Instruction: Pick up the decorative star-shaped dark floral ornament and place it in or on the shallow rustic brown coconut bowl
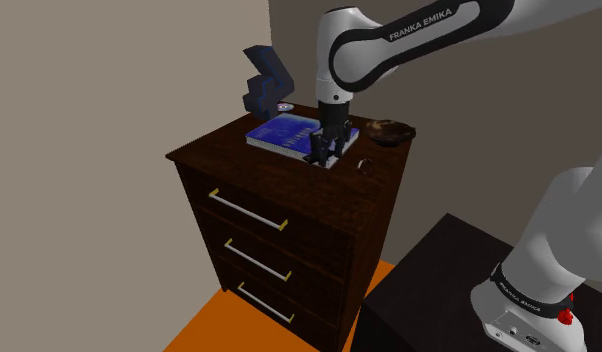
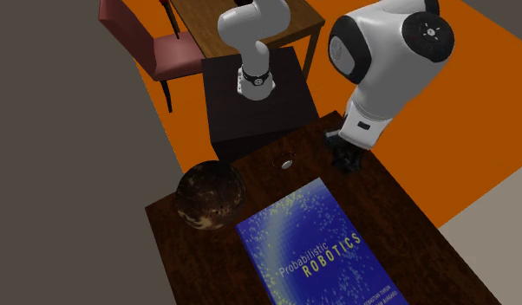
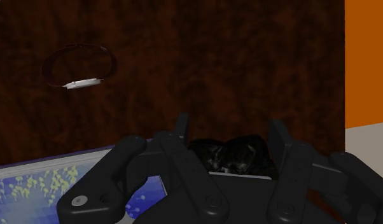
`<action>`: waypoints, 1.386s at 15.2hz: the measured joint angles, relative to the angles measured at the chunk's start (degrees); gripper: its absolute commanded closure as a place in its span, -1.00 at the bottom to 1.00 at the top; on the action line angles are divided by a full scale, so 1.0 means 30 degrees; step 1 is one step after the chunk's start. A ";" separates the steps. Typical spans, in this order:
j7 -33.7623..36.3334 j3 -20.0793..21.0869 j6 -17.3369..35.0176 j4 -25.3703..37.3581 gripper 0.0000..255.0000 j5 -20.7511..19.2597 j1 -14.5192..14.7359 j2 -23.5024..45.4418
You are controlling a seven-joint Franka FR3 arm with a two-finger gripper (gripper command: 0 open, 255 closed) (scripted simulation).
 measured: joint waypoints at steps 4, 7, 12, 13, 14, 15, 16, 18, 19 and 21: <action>0.0025 -0.0015 -0.1006 0.0731 1.00 0.0000 -0.0007 -0.0271; -0.0182 -0.0151 -0.1438 0.1027 1.00 -0.0027 -0.0113 -0.0397; -0.2069 -0.1286 -0.1658 0.0400 1.00 -0.0233 -0.0978 -0.1162; -0.2610 -0.1624 -0.1673 0.0265 1.00 -0.0312 -0.1229 -0.1285; -0.3137 -0.1946 -0.1733 0.0213 1.00 -0.0388 -0.1465 -0.1378; -0.3578 -0.2215 -0.1704 0.0128 1.00 -0.0455 -0.1661 -0.1420; -0.4071 -0.2521 -0.1706 0.0195 1.00 -0.0531 -0.1883 -0.1339; -0.4805 -0.2971 -0.1791 0.0356 1.00 -0.0640 -0.2210 -0.1242; -0.5224 -0.3227 -0.1784 0.0191 1.00 -0.0713 -0.2404 -0.1388; -0.6178 -0.3818 -0.2009 0.0643 1.00 -0.0838 -0.2830 -0.1145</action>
